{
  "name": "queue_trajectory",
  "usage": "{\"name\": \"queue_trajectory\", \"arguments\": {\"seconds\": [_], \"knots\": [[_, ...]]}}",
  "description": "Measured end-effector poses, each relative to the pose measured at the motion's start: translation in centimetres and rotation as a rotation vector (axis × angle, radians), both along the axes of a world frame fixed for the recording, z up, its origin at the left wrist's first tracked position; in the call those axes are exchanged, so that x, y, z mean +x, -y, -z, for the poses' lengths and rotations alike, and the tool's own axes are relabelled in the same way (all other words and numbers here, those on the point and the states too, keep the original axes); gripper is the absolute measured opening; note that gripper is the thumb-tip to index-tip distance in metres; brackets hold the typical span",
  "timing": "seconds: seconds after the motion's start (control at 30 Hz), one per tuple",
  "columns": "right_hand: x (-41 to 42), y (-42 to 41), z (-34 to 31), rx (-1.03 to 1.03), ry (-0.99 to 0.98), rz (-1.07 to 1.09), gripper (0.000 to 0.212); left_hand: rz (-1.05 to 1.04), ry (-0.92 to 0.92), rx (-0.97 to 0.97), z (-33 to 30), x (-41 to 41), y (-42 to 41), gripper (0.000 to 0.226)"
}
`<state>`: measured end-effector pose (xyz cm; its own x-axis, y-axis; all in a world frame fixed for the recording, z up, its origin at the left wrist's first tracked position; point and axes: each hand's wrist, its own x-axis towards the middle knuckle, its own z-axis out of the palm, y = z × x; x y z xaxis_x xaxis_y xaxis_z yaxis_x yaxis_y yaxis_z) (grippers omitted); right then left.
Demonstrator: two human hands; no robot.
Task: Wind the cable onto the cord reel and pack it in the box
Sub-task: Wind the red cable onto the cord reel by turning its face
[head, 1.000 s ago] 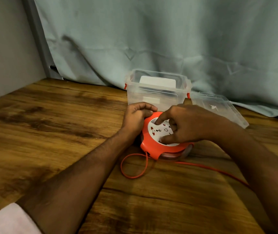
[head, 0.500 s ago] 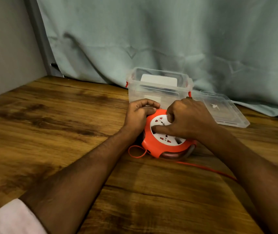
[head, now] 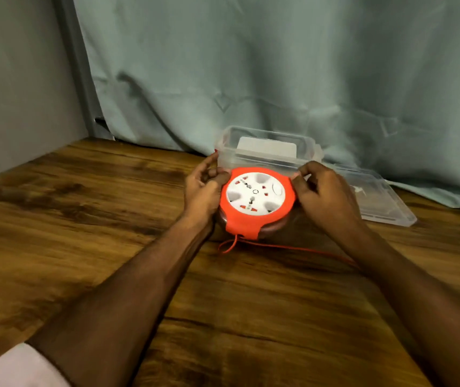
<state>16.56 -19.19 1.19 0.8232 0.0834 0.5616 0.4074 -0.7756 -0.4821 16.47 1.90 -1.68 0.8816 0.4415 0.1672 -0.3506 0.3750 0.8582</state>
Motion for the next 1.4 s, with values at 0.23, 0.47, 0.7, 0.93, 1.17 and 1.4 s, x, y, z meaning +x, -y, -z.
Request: {"name": "queue_trajectory", "arguments": {"seconds": [0.23,0.47,0.7,0.93,1.17,1.4], "knots": [[-1.0,-0.1,0.8,-0.021,-0.780,-0.497,0.020,-0.118,0.010,-0.209,-0.1,0.2,-0.3,0.036],[-3.5,-2.2,1.3,-0.293,-0.609,-0.911,0.031,-0.178,-0.034,-0.186,0.4,0.5,-0.3,0.024],[-2.4,0.5,-2.3,-0.625,-0.863,-0.778,0.009,-0.198,-0.082,-0.030,1.0,0.5,-0.3,0.014],[-1.5,2.8,-4.9,-0.707,-0.735,-0.535,0.016,-0.090,-0.127,0.240,1.7,0.2,1.1,0.011],[-1.0,1.9,-4.5,-0.635,-0.254,-0.367,0.036,0.073,-0.109,0.322,1.3,-0.7,1.9,0.012],[-1.3,1.3,-3.3,-0.719,-0.185,-0.345,0.076,0.110,-0.050,0.366,1.2,-1.4,2.0,0.012]]}}
